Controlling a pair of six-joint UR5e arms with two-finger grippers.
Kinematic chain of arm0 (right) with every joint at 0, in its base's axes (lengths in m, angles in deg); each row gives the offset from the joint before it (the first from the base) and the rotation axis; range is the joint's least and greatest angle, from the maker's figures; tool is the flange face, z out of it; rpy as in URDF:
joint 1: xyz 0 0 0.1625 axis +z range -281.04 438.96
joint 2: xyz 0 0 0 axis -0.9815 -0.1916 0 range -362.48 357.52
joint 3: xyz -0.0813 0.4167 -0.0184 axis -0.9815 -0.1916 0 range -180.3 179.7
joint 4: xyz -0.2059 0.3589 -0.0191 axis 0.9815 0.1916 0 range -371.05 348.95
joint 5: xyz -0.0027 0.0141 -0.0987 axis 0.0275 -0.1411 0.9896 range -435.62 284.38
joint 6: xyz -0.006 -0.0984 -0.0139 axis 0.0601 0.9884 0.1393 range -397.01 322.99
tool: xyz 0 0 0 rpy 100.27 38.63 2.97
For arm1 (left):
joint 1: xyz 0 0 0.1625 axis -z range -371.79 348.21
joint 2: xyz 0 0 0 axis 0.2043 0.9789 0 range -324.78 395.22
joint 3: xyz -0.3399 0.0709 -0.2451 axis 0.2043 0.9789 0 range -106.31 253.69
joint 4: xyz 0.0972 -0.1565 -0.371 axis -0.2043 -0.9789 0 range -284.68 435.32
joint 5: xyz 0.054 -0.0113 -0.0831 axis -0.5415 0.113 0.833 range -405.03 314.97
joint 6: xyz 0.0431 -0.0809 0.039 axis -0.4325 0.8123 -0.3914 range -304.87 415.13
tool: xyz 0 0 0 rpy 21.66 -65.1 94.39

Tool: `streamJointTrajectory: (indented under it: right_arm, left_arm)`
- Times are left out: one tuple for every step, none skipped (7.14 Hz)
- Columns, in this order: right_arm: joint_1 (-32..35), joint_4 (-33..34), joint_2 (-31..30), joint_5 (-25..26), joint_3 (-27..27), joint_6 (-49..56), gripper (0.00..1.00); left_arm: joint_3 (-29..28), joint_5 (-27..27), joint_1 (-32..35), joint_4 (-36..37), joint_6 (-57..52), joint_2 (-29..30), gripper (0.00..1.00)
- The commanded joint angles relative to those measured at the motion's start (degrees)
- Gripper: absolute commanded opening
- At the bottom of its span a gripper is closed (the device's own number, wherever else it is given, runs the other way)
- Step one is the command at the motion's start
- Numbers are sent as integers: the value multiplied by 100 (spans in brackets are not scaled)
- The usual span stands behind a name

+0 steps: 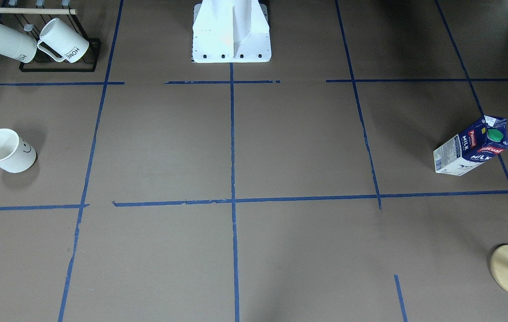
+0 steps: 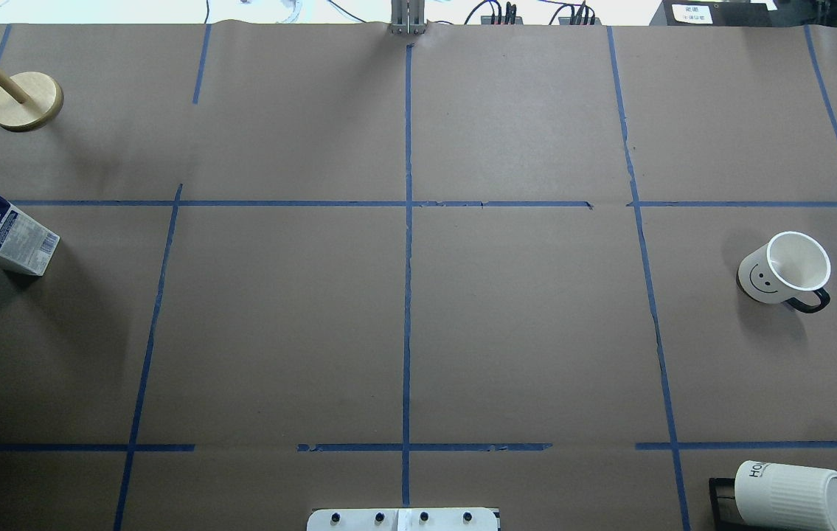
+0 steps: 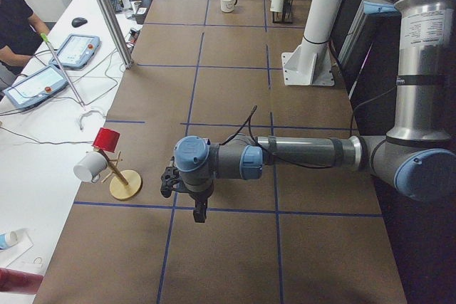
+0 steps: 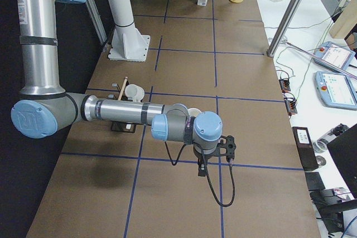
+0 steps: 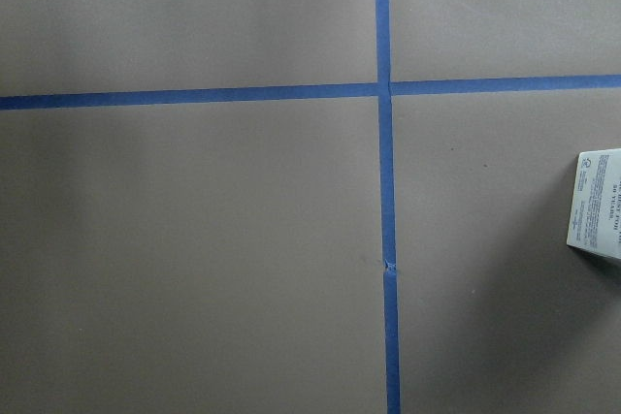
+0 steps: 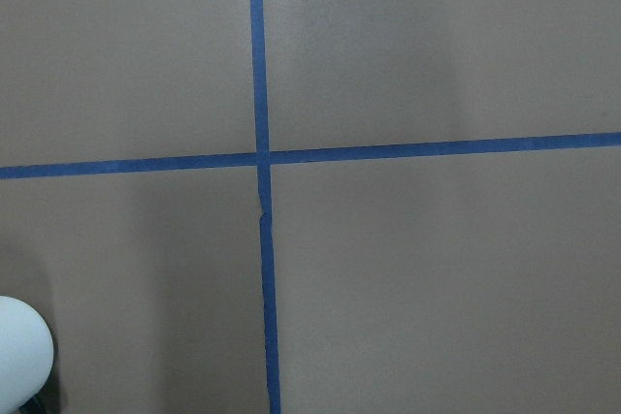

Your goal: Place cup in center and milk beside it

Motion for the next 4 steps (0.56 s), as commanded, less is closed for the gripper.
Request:
streamJointTrajectory:
  right_arm:
    - [0, 0, 0, -22, 13, -3, 100]
    - [0, -9, 0, -40, 30, -3, 100]
    - [-9, -18, 0, -40, 30, -3, 100]
    - [0, -27, 0, -66, 109, -3, 100]
  left_arm:
    - [-6, -3, 0, 0, 0, 7, 100]
    - [3, -3, 0, 0, 0, 7, 100]
    - [3, -3, 0, 0, 0, 7, 100]
    - [3, 5, 0, 0, 0, 16, 100]
